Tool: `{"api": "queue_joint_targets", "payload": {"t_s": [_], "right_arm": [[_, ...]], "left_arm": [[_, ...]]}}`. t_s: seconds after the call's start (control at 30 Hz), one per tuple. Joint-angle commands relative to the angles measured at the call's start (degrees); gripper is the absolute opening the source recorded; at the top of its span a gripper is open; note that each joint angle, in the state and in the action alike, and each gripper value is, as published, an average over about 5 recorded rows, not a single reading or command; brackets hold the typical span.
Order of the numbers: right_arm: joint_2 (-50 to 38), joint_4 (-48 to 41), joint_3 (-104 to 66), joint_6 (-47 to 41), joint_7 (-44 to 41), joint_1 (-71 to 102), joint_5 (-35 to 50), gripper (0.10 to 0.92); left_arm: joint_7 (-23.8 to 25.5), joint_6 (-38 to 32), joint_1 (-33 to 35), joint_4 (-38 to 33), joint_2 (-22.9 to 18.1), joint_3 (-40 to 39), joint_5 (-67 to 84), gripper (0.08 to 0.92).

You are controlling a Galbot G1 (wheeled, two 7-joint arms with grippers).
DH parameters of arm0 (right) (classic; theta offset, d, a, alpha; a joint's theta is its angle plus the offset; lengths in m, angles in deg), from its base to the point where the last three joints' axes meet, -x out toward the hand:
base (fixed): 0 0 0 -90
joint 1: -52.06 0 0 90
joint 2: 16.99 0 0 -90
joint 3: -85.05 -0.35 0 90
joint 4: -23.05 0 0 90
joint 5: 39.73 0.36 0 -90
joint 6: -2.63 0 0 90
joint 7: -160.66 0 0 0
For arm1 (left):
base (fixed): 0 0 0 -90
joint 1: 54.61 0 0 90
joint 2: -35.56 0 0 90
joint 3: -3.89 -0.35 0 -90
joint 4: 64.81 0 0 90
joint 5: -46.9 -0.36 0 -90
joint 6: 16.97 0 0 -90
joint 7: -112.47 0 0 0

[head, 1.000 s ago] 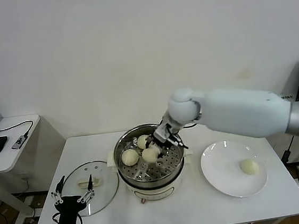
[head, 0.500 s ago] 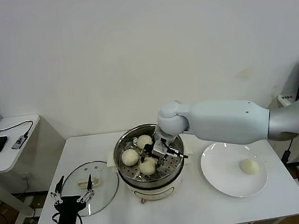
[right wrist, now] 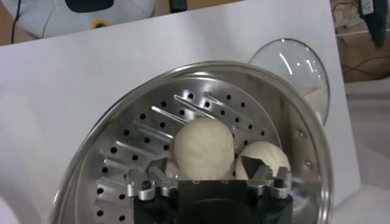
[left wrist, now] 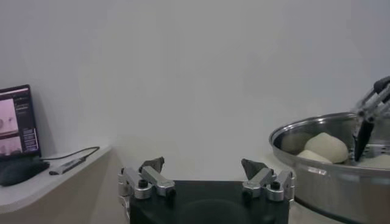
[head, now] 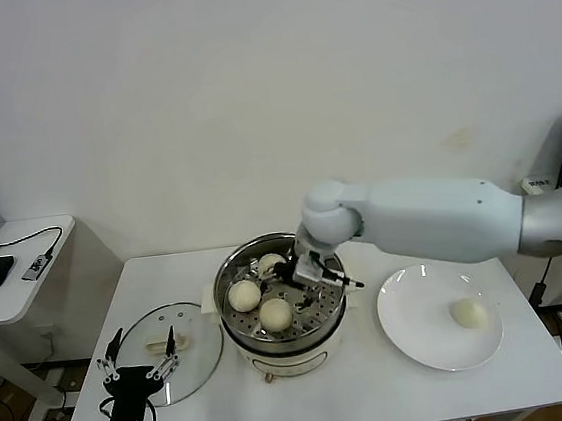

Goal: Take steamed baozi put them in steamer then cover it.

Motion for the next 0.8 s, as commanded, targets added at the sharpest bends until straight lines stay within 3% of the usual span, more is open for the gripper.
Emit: {"api": "queue_joint_targets", "payload": {"t_s": [0.03,0.2,0.37,0.6,0.8], "right_arm": [[-12.6,4.9,-0.9,-13.6,-1.1,-5.7,8.9,0.822],[-22.8,9.1,-1.9,-28.2,-2.4,-5.8,12.5,0.823],[-32.2,11.5,-5.2,-35.5,-2.7,-1.8,12.8,0.823],[-40.2,10.6,-10.2,-33.3,-3.7,8.9,5.9,0.823],[-43.2,5.9,-28.1,-27.4,-5.7,29.9,-1.5,0.823]], "left_arm": [[-0.1,0.0,-0.1,0.0,0.9,0.3,0.3,0.823],[-0.1,0.0,-0.4,0.3,1.8,0.3,0.4,0.823],[0.0,0.0,-0.8,0.6,2.3,-0.5,0.3,0.823],[0.0,-0.2,-0.9,0.7,2.8,-1.2,0.1,0.823],[0.0,-0.2,-0.8,0.7,2.7,-1.5,-0.3,0.823]]}}
